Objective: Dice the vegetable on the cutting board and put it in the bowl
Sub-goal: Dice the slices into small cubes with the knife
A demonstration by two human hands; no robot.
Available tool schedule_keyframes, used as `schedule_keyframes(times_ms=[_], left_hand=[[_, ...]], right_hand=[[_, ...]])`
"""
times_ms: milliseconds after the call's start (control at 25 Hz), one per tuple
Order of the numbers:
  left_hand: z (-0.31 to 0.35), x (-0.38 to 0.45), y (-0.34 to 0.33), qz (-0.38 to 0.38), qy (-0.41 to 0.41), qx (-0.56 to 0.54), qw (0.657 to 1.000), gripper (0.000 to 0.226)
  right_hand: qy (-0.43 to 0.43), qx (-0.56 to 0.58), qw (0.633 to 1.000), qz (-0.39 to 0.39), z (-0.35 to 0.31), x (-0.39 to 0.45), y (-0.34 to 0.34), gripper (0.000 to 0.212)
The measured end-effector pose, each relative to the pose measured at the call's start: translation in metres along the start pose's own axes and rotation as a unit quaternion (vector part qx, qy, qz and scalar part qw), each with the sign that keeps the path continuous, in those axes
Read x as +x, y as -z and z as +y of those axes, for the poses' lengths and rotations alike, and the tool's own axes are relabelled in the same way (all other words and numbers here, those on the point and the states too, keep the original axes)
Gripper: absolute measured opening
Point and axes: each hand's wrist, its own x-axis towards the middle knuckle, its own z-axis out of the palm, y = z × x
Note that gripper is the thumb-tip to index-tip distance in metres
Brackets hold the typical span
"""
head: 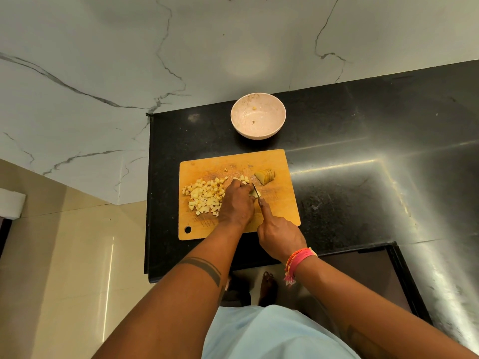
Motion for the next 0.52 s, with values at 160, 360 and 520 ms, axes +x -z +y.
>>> schedule_keyframes(times_ms=[160,360,520], left_hand=[[0.002,-0.001,0.002,0.001,0.0,0.001,1.0,0.037],[-0.003,-0.005,0.004,-0.005,0.011,-0.018,1.0,0.045],[-0.005,-0.005,0.001,0.009,0.015,-0.016,1.0,0.038]], right_hand=[[-0.001,-0.03,0.999,-0.011,0.014,-0.029,-0.01,0.073],[-0.004,0.02,1.0,0.018,0.017,-0.028,-0.007,0.069],[0.014,0.012,1.0,0.011,0.003,-0.006,-0.002,0.068]])
